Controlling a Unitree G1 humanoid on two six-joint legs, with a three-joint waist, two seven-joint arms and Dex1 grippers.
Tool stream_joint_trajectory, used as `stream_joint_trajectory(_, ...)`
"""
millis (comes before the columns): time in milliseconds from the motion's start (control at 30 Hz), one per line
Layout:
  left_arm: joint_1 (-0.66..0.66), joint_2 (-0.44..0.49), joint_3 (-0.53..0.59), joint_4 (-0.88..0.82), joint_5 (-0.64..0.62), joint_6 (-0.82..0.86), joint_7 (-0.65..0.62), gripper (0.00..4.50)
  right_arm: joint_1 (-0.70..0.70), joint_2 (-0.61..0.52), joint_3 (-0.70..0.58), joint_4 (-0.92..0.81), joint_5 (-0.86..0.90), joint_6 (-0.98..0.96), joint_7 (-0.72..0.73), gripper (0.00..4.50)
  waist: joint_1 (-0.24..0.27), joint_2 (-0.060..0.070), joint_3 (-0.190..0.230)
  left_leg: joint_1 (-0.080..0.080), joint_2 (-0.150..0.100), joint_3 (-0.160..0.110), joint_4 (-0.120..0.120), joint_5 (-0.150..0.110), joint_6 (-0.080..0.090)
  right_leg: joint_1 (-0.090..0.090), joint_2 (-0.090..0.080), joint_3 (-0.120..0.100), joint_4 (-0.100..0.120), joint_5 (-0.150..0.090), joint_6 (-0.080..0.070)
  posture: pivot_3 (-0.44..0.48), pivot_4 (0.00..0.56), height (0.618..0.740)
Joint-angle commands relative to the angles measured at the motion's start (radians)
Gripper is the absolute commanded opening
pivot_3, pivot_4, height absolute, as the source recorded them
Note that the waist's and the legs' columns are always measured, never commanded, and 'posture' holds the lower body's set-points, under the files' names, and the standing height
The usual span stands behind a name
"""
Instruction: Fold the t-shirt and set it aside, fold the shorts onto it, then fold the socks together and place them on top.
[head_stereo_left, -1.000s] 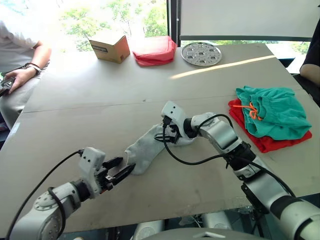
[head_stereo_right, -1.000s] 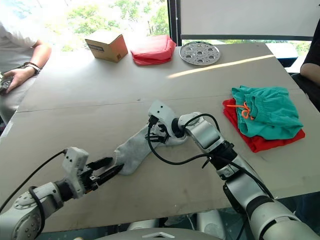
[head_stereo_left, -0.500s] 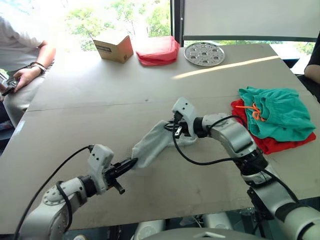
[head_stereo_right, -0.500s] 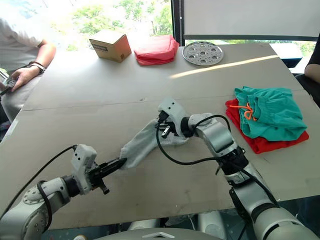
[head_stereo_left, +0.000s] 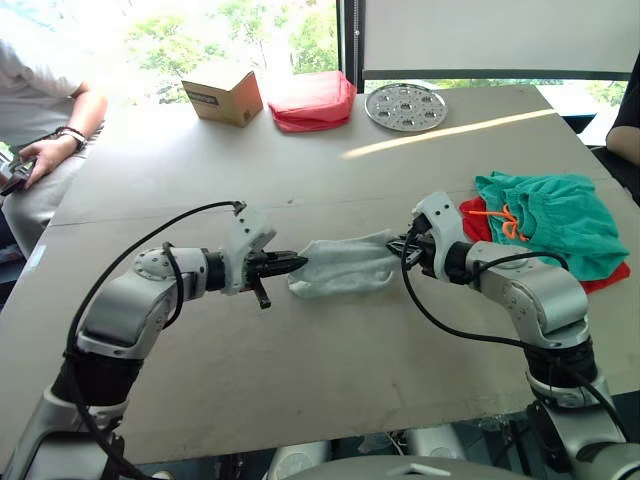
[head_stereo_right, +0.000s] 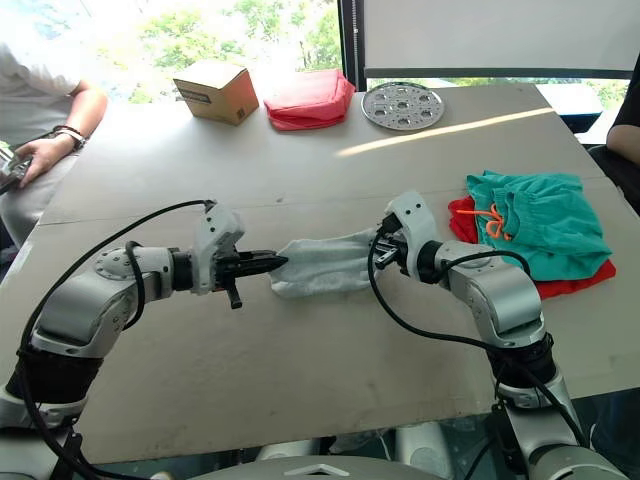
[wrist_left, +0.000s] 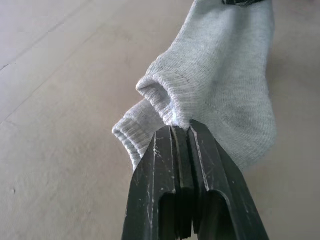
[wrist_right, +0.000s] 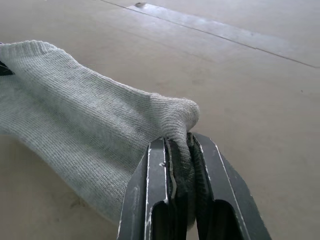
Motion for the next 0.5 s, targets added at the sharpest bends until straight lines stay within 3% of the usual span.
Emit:
stream_joint_trajectory(33, -0.021, 0.012, -0.035, 0.069, 0.072, -0.062, -0.054, 0.02, 0.023, 0.015, 0.01, -0.074, -0.012, 0.0, -0.062, 0.0, -0.005, 0.0, 0.0, 0.0, 0.0, 0.001, 0.0, 0.0, 0.0, -0.001, 0.0, 0.001, 0.0, 0.0, 0.0, 0.0, 0.15, 0.74)
stream_joint_trajectory(267, -0.017, 0.029, 0.0, 0.088, 0.092, -0.087, -0.098, 0.02, 0.057, 0.032, 0.028, -0.111, 0.005, -0.008, -0.1, 0.0, -0.005, -0.001, 0.0, -0.001, 0.0, 0.001, 0.0, 0.0, 0.001, -0.001, -0.001, 0.001, 0.0, 0.0, 0.0, 0.0, 0.15, 0.74)
stream_joint_trajectory(500, -0.001, 0.044, 0.072, -0.001, 0.05, 0.0, -0.088, 0.02, 0.039, 0.037, 0.044, -0.092, 0.014, -0.021, -0.097, 0.0, -0.006, 0.0, 0.0, -0.001, 0.0, 0.001, 0.0, 0.0, 0.001, -0.001, -0.001, 0.0, 0.0, 0.0, 0.0, 0.0, 0.15, 0.74)
